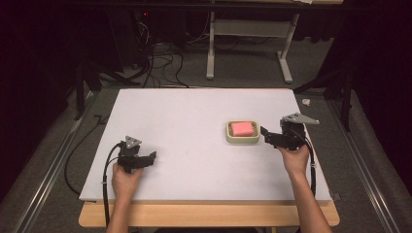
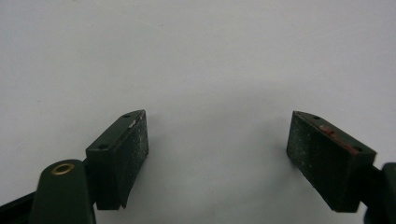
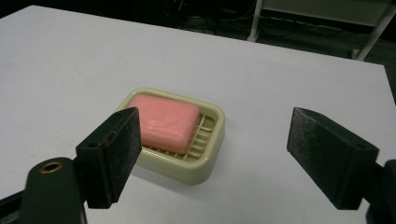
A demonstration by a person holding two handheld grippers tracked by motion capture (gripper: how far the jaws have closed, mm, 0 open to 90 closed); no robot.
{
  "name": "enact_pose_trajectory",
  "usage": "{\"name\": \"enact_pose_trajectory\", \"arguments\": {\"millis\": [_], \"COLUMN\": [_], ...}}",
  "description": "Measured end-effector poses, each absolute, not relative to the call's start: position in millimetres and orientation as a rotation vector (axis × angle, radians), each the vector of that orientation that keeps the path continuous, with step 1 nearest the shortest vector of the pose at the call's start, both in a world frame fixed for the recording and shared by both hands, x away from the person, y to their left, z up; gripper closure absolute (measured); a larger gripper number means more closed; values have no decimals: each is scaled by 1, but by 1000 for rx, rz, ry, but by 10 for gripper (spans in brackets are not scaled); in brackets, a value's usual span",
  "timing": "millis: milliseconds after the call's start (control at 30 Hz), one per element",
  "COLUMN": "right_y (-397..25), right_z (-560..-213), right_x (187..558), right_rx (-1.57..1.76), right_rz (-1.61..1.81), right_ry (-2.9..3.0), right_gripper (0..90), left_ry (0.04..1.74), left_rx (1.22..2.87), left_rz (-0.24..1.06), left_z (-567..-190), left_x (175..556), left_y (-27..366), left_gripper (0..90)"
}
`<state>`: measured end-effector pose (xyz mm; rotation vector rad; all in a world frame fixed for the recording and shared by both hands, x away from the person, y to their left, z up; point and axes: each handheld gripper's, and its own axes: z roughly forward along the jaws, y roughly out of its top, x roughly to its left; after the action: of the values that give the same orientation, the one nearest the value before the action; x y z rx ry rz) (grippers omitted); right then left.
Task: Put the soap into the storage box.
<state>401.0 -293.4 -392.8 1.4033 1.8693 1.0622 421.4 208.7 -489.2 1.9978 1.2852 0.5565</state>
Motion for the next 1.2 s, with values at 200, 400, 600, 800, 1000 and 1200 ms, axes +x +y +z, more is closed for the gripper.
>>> {"name": "enact_pose_trajectory", "arguments": {"millis": [200, 400, 600, 800, 1000, 1200], "right_y": [-299, -304, -308, -310, -313, -314], "right_z": [-395, -395, -396, -400, -407, -410], "right_x": [395, 390, 385, 379, 374, 371], "right_rx": [1416, 1415, 1417, 1427, 1446, 1443], "right_rz": [1068, 1077, 1082, 1084, 1084, 1091], "right_ry": [1864, 1851, 1846, 1847, 1847, 1849], "right_gripper": [187, 187, 187, 188, 188, 188], "left_ry": [1285, 1285, 1285, 1285, 1285, 1285], "left_rx": [1998, 1998, 1998, 1998, 1998, 1998], "left_rz": [556, 556, 557, 557, 557, 557], "left_z": [-489, -489, -489, -489, -489, -489], "left_x": [421, 421, 421, 421, 421, 421], "left_y": [209, 209, 209, 209, 209, 209], "left_gripper": [214, 214, 214, 214, 214, 214]}}
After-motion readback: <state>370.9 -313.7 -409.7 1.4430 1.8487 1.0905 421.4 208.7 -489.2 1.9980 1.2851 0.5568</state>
